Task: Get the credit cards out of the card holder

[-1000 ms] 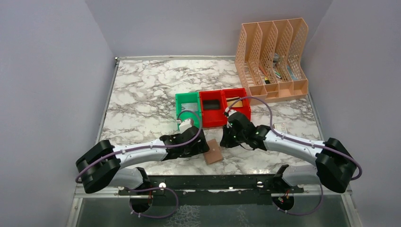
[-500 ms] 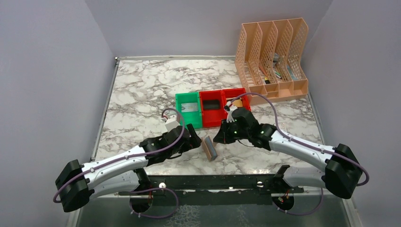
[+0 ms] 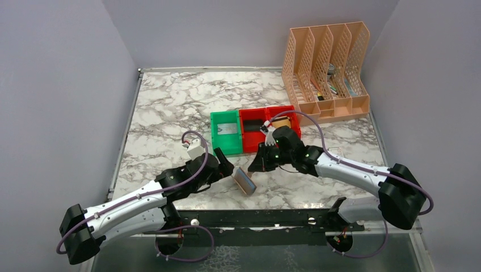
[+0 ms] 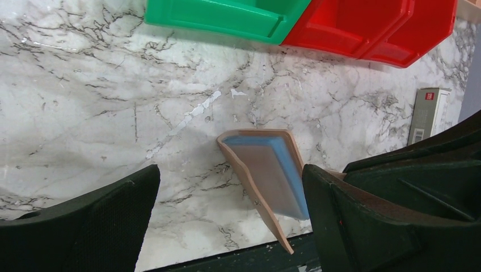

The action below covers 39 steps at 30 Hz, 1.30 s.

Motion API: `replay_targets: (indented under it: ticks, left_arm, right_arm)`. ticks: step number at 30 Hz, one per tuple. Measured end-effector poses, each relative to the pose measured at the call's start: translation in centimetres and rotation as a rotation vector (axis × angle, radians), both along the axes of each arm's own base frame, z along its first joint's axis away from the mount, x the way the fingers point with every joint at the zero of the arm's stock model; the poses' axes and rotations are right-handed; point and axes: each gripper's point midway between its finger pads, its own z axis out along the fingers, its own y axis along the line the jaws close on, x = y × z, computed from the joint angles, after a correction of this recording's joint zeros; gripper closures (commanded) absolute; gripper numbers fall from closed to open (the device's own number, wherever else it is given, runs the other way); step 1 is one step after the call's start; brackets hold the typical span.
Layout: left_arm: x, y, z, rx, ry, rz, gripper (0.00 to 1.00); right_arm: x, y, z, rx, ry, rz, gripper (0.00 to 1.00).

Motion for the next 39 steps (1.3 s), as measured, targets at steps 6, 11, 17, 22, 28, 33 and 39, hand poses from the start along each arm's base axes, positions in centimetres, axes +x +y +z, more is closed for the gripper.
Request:
replay_targets:
  ticks: [6,11,17,22,28,33,39]
  left_arm:
    - [0.0,0.5,0.1,0.002,-0.005,0.018,0.01]
    - [0.0,0.5,0.1,0.004,-0.003,0.02,0.01]
    - [0.0,0.4,-0.4,0.026,0.003,0.009,0.01]
    - [0.0,-0.3,-1.4,0.074,0.024,-0.046,0.01]
    - [-0.1,-3.3,-1.6,0.056,0.036,-0.173,0.07]
    - [-0.3,-5.7,-1.5,0.0,0.036,-0.263,0.16]
    - [-0.5,-7.0,-1.4,-0.031,0.039,-0.312,0.18]
  right_arm:
    - [0.3,-0.2,0.7,0.019,0.024,-0.068,0.99]
    - [0.3,-2.2,0.5,0.035,0.059,-0.228,0.99]
    - [0.8,-4.8,-1.3,-0.018,0.059,-0.372,0.99]
    - [1.8,-7.3,-4.5,-0.159,0.077,-0.465,0.99]
    - [0.9,-12.1,-10.3,-0.299,0.164,-0.57,0.99]
    - [1.4,-12.0,-10.2,-0.296,0.133,-0.551,0.99]
    - [1.5,-12.0,-10.2,-0.302,0.119,-0.535,0.99]
